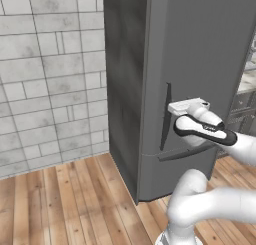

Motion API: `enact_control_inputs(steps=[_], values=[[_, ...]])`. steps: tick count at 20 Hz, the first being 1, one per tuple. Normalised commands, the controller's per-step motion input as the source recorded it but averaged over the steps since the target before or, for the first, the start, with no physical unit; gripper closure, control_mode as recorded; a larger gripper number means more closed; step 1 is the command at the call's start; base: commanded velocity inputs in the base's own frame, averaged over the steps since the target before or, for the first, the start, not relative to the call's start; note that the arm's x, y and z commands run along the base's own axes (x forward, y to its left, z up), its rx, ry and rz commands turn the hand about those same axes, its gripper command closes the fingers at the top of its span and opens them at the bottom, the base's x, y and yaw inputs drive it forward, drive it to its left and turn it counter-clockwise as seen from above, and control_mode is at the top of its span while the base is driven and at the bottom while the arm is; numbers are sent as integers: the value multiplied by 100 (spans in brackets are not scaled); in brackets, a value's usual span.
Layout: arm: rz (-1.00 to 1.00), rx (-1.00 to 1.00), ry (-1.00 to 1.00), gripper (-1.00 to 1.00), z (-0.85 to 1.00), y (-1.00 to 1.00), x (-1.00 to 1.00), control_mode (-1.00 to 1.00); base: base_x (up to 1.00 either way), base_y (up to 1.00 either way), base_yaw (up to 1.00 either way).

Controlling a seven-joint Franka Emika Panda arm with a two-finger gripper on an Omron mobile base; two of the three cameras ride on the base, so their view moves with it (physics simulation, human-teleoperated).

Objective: Retrieve the chicken drumstick from the fridge and place it on the saucepan with marinade on the stove.

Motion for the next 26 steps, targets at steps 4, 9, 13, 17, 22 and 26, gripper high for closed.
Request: enact_control_inputs(steps=[4, 9, 13, 17, 22, 26], values=[[3, 0, 0, -100, 5, -30, 39, -100, 0, 0, 0], [0, 0, 0, -100, 3, 0, 31, -100, 0, 0, 0], [1, 0, 0, -100, 1, 0, 39, -100, 0, 0, 0], [0, 0, 0, -100, 0, 0, 62, -100, 0, 0, 0], [0, 0, 1, -100, 0, 3, 45, -100, 0, 0, 0], [0, 0, 0, -100, 0, 3, 49, -100, 0, 0, 0]])
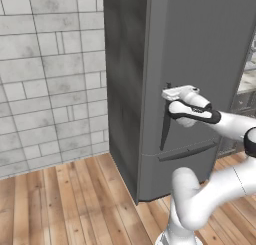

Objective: Retrieve the chicken drumstick from the fridge and place it on the saucepan with marinade on the stove.

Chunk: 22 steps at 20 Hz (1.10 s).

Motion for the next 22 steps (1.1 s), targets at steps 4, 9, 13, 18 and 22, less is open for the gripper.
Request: enact_control_inputs(steps=[4, 9, 13, 18, 22], values=[[0, 0, 0, -100, 0, 0, 49, -100, 0, 0, 0], [0, 0, 0, -100, -2, 0, 41, -100, 0, 0, 0], [0, 0, 0, -100, -6, 0, 40, -100, 0, 0, 0], [0, 0, 0, -100, -14, 0, 24, -100, 0, 0, 0], [0, 0, 0, -100, -19, -4, 21, -100, 0, 0, 0]])
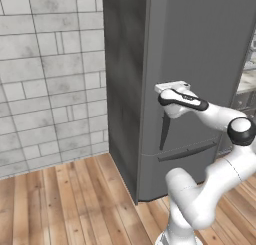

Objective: Retrieve the chicken drumstick from the fridge and place it on the saucepan with marinade on the stove.

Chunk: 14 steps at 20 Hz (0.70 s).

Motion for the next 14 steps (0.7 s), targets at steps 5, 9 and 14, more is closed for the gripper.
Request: enact_control_inputs(steps=[5, 9, 14], values=[[0, 0, 0, -100, -13, -20, 6, -100, 0, 0, 0], [0, 0, 0, -100, -2, -22, 0, -100, 0, 0, 0], [0, 0, 0, -100, -7, -8, 0, -100, 0, 0, 0]])
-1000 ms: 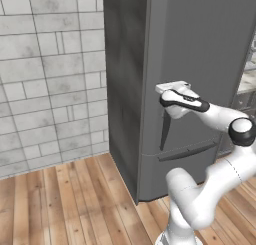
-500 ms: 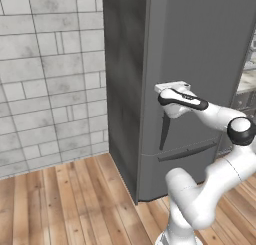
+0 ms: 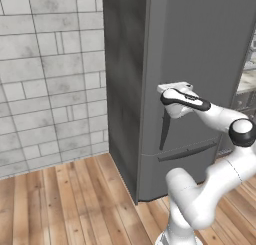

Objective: Retrieve the chicken drumstick from the fridge and place it on the saucepan with marinade on the stove.

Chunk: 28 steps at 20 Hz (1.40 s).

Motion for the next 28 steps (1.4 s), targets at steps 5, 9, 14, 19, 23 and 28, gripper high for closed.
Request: enact_control_inputs(steps=[5, 9, 14, 19, 23, 28], values=[[0, -1, 0, -100, -27, 0, 0, -100, 0, 0, 0], [0, -2, 0, -100, -23, 0, 2, -100, 0, 0, 0], [0, -2, 0, -100, -13, 2, 17, -100, 0, 0, 0], [0, -1, 0, -100, -5, 3, 3, -100, 0, 0, 0], [0, 0, 0, -100, 0, 0, 0, -100, 0, 0, 0], [0, 0, 0, -100, 0, 0, 0, -100, 0, 0, 0]])
